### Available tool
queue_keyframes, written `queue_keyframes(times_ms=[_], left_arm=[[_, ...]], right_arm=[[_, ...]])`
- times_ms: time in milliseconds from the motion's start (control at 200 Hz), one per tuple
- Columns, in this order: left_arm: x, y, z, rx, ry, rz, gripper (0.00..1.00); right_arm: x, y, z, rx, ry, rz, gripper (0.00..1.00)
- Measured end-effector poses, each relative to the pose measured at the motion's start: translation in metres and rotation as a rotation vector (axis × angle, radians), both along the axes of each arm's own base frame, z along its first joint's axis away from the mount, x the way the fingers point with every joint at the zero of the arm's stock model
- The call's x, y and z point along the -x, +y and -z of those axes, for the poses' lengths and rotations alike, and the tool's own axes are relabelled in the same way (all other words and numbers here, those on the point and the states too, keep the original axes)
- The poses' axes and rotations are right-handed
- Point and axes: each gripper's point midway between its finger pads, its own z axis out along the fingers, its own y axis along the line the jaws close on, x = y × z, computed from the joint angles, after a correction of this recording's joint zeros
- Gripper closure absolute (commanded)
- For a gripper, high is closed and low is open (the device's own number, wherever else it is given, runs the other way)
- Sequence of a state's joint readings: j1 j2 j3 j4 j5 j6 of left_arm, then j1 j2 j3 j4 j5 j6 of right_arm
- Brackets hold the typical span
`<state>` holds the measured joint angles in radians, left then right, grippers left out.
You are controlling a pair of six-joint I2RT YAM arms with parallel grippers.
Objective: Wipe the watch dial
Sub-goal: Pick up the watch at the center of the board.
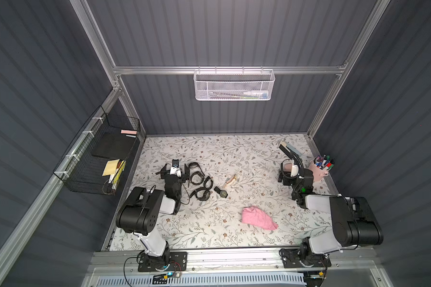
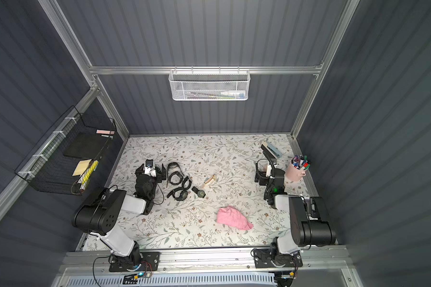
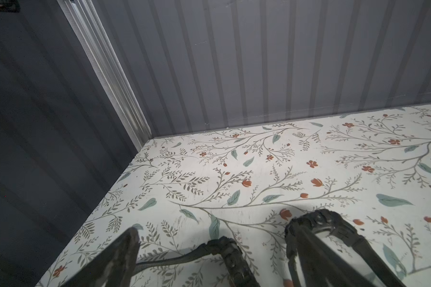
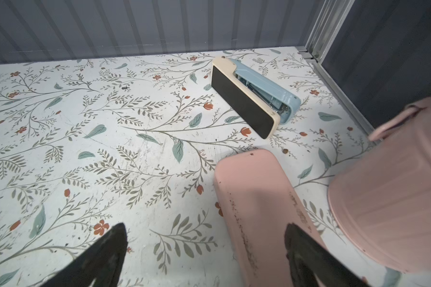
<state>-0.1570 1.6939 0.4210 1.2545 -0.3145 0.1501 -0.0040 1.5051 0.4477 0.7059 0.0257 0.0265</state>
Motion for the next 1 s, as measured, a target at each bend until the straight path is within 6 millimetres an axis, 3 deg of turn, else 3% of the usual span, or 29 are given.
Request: queue_keyframes(times_ms=[885, 1001], left_arm=[[0.0, 0.0, 0.001, 0.0, 0.006, 0.007, 0.0], [0.0, 0.003, 0.002, 0.004, 0.01, -0.015, 0.0]], right_arm=[[0.0, 0.0, 0.0, 0.0, 0.0, 0.0, 0.01], [0.0, -0.011, -0.004, 0.007, -0.007, 0.069, 0.01]])
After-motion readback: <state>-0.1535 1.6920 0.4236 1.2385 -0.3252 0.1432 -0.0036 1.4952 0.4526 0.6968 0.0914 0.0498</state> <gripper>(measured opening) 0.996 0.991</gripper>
